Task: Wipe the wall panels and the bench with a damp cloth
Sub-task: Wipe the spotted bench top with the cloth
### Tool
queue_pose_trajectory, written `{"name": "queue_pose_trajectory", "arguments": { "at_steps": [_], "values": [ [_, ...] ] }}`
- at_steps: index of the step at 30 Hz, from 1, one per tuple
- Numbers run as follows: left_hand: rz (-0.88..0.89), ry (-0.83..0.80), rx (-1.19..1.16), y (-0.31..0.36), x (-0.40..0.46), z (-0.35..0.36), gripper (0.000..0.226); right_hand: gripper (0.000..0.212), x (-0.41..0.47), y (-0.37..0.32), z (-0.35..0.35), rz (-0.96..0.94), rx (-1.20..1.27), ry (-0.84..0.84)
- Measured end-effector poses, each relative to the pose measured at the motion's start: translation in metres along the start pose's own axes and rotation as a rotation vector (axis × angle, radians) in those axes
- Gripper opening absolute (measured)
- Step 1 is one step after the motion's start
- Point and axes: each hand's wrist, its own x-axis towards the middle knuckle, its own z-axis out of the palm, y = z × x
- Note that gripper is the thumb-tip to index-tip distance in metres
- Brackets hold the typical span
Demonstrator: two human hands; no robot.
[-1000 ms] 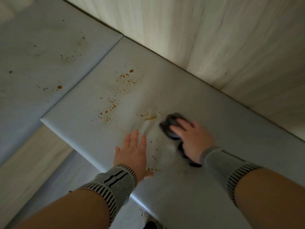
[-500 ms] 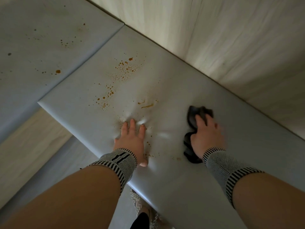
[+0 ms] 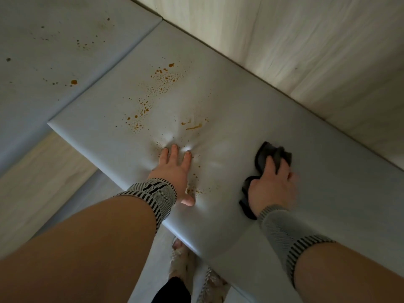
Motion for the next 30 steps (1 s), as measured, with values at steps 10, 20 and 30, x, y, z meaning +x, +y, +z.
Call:
{"name": "queue_pose_trajectory", "arguments": {
  "at_steps": [10,20,30],
  "values": [
    [0.015,0.006,0.016,-0.004,-0.001,0.0,0.133,0.067,-0.031,0.001,0.019,-0.267,-0.086,-0.032],
    [0.044,-0.014,-0.018,-0.007,-0.005,-0.006,0.131,0.069,-0.055,-0.068,0.028,-0.281,-0.014,-0.075],
    [0.143,0.159,0.027,-0.083,-0.015,-0.016,0.096,0.075,-0.076,-0.11,0.027,0.058,0.166,-0.046]
  ]
}}
